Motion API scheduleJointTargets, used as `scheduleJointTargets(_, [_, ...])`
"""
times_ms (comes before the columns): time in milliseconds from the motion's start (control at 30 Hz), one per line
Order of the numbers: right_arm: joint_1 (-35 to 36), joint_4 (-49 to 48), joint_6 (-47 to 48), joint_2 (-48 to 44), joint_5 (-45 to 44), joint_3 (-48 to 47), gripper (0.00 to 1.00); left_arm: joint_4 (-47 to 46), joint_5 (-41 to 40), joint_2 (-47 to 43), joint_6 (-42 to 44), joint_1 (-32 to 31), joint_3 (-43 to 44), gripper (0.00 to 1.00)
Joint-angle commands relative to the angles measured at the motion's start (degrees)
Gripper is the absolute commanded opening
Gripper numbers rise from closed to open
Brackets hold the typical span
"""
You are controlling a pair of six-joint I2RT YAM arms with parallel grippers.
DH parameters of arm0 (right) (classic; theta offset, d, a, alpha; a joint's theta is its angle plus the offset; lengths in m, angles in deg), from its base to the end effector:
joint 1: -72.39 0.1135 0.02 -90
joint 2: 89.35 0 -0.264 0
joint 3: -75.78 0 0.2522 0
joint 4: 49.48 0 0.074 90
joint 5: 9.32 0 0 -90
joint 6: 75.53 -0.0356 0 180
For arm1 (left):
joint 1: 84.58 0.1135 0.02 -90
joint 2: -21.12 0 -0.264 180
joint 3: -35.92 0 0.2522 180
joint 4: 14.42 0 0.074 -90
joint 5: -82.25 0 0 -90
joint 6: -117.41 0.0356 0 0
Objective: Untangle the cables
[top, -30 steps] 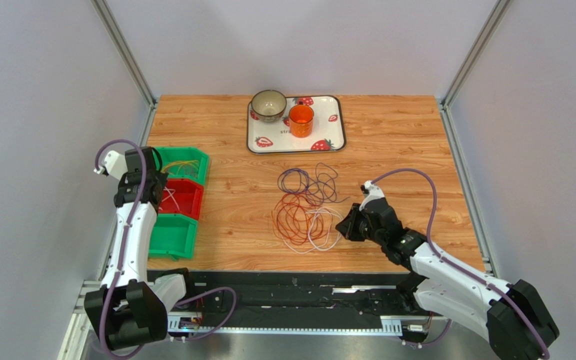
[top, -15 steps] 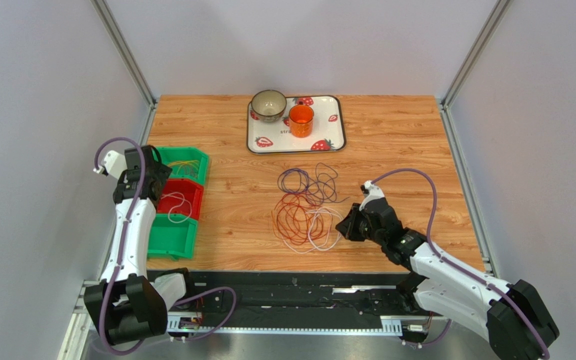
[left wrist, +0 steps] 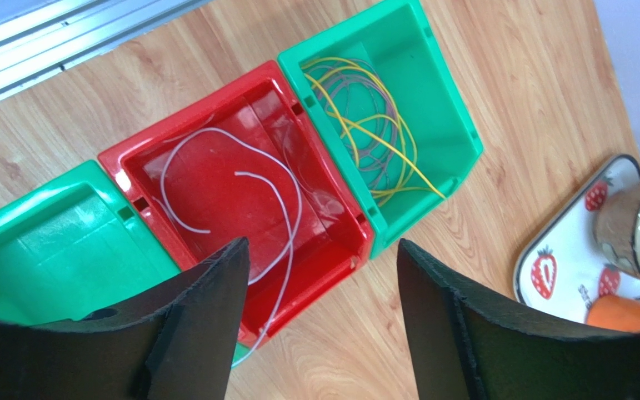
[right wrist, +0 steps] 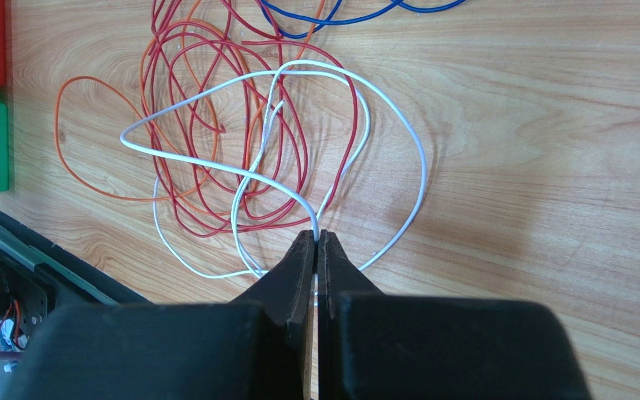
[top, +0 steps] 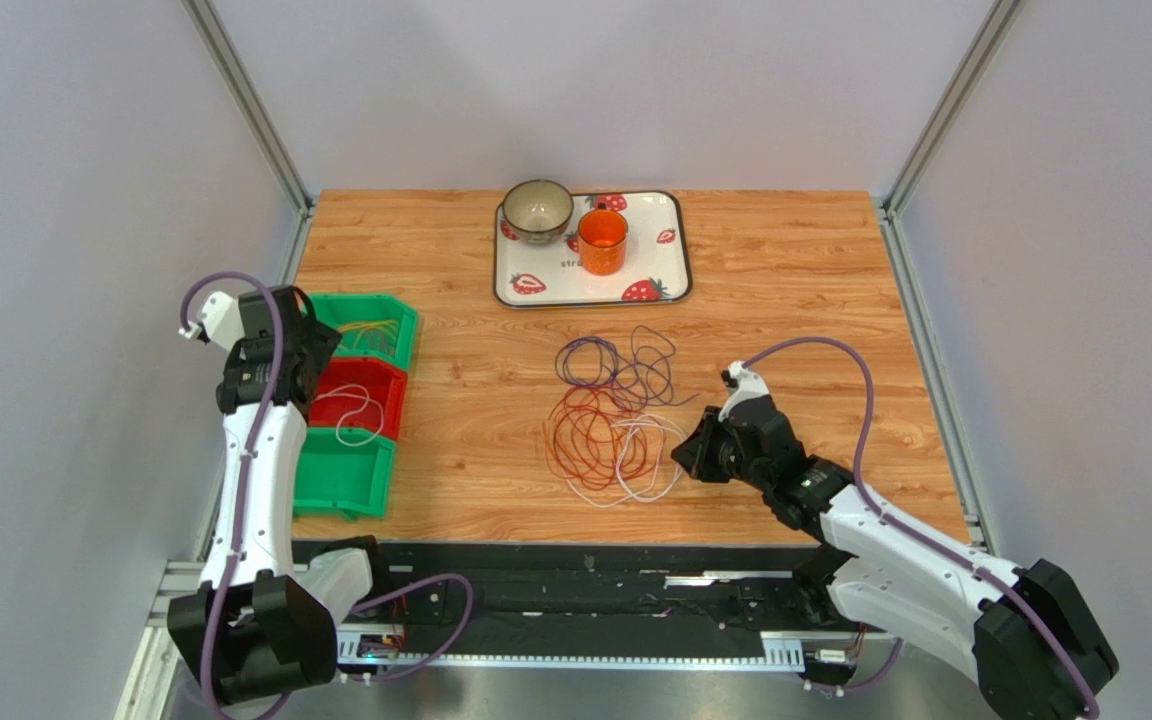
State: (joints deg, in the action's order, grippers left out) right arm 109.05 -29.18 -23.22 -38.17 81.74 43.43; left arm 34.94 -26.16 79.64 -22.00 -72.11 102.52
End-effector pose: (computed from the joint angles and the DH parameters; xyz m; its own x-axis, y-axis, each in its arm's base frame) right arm 0.1426 0.1069 0.1686 -0.7726 0.1870 -0.6067 -0.1720 0.8583 0.4835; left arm 0.2054 0.0569 0.3030 -0.0876 -0.7573 -0.6472 -0.7733 0.4613 -0.4351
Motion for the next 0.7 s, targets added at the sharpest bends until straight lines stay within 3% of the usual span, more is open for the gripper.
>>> scheduleJointTargets(0, [-0.19,-1.63,0.43,-0.38,-0.53,-1.71,0.00,2.71,4.26,-3.14,1.77,0.45,0.43,0.70])
scheduleJointTargets(367, [-0.10,-1.54,0.43,-0.82,-0.62,-1.63,0.00,6.50,9.45,-13.25,-3.15,0.45,-13.45,0.59])
scheduleJointTargets(667, [-0.28,-1.45,0.43,-1.17,-0.71,-1.45,0.00,10.90,6.20,-11.50,-5.43,0.45,-14.78,0.56])
